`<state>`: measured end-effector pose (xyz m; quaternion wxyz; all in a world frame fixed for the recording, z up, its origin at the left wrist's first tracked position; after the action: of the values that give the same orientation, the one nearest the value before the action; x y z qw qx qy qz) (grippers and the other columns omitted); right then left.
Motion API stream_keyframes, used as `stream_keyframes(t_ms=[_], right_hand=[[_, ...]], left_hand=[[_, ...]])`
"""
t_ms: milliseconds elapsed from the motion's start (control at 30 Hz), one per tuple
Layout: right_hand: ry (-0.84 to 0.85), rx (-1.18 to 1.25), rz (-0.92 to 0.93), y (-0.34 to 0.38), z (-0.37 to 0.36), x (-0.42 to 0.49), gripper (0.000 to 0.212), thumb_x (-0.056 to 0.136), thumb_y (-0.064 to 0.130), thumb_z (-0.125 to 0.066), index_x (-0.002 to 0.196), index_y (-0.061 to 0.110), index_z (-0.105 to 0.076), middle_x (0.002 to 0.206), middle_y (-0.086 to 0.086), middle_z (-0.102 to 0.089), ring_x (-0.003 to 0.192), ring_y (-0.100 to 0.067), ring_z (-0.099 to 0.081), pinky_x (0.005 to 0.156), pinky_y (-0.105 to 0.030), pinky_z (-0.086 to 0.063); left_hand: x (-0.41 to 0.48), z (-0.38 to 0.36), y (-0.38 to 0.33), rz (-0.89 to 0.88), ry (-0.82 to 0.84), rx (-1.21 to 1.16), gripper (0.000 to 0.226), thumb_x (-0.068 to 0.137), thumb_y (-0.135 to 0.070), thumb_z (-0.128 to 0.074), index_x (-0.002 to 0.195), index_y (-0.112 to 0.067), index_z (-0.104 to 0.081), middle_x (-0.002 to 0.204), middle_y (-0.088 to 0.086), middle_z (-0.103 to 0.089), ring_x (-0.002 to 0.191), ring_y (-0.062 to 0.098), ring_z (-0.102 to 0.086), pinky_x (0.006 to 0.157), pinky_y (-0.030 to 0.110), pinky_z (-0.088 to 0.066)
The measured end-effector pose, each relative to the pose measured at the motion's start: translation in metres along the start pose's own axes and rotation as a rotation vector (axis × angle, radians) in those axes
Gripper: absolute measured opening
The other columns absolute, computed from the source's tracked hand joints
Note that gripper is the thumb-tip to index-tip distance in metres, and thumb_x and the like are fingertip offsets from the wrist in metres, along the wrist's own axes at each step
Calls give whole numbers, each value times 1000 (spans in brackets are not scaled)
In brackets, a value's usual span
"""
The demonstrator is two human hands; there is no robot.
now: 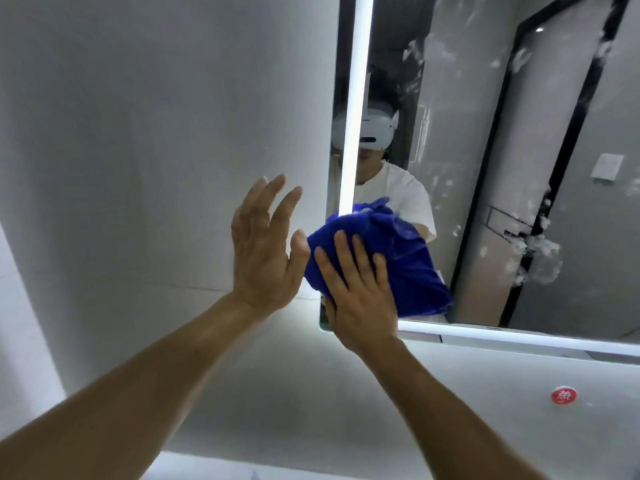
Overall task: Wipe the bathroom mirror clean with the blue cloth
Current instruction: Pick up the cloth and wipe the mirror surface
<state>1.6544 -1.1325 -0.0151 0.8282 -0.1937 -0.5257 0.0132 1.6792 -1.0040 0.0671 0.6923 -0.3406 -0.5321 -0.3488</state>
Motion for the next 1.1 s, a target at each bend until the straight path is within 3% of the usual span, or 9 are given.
stream_keyframes(t_ms=[167, 300, 367, 500, 600, 700, 867, 967, 1100], right_hand=[[188, -44, 118, 30, -32, -84, 69, 81, 13, -59, 148, 17, -39, 158, -9, -21, 148, -25, -12, 121, -42, -1], [281, -94, 190, 14, -27, -110, 85, 66, 13, -77, 144, 18, -44, 154, -7, -27, 144, -24, -24, 121, -40, -1], [205, -84, 132, -5, -8, -90, 84, 71, 14, -75, 146, 15, -38, 154, -9, -27, 147, -25, -14, 120, -43, -1], [-59, -12, -238, -64, 42, 5, 65, 89, 24, -53, 149, 14, -32, 157, -13, -20, 145, -34, -21, 118, -49, -1], [-119, 10, -283, -77, 57, 67, 64, 95, 33, -51, 152, 15, -29, 160, -15, -18, 148, -34, -15, 119, -49, 3], [-121, -1, -241, -59, 49, 75, 63, 98, 38, -50, 153, 17, -27, 160, -16, -19, 148, -33, -14, 120, -48, 3], [94, -6, 55, -1, 0, -8, 76, 84, 20, -68, 151, 18, -32, 158, -12, -24, 147, -31, -17, 121, -47, 2], [215, -29, 209, 24, -20, -74, 61, 88, 8, -47, 147, 19, -40, 155, -6, -29, 144, -25, -27, 121, -44, -7], [351, -90, 246, 2, -25, -132, 60, 78, 5, -36, 132, 21, -59, 142, 3, -49, 129, -16, -52, 122, -36, 0]], left_hand=[[-17, -12, 9, -35, 132, 83, 58, 97, -34, -39, 151, -14, -29, 162, 8, -19, 151, 25, -10, 122, 43, 3], [-23, -12, 15, -71, 210, 152, 61, 97, -38, -37, 153, -14, -25, 163, 8, -16, 151, 25, -8, 121, 46, 4], [-20, -9, 18, -49, 213, 149, 62, 98, -41, -32, 153, -15, -24, 163, 8, -16, 151, 24, -8, 121, 48, 2], [-13, 0, 19, -17, 211, 145, 63, 98, -42, -30, 154, -14, -24, 163, 7, -15, 151, 24, -7, 121, 50, 2], [-11, 6, 20, 16, 211, 139, 63, 98, -42, -27, 154, -14, -22, 163, 7, -13, 152, 24, -6, 121, 52, 0], [-10, 10, 22, 39, 199, 140, 63, 98, -42, -26, 154, -13, -23, 163, 6, -13, 152, 23, -6, 121, 51, 0], [-11, 5, 18, 21, 194, 139, 61, 98, -38, -29, 154, -12, -24, 163, 5, -14, 152, 21, -6, 121, 42, 6], [-12, 1, 14, 11, 187, 147, 62, 98, -38, -34, 154, -13, -25, 163, 6, -15, 152, 22, -7, 121, 41, 8], [-13, 1, 13, -10, 205, 152, 63, 97, -39, -34, 154, -13, -24, 164, 6, -14, 152, 22, -6, 121, 46, 6]])
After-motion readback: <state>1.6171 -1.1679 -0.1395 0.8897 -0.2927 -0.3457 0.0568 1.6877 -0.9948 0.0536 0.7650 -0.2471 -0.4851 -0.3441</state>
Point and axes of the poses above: each hand's wrist, its own x-axis towards the middle knuckle, its own z-axis out of the back of the hand, y = z × x, the point moved 8 cm from there along x, towards the middle knuckle
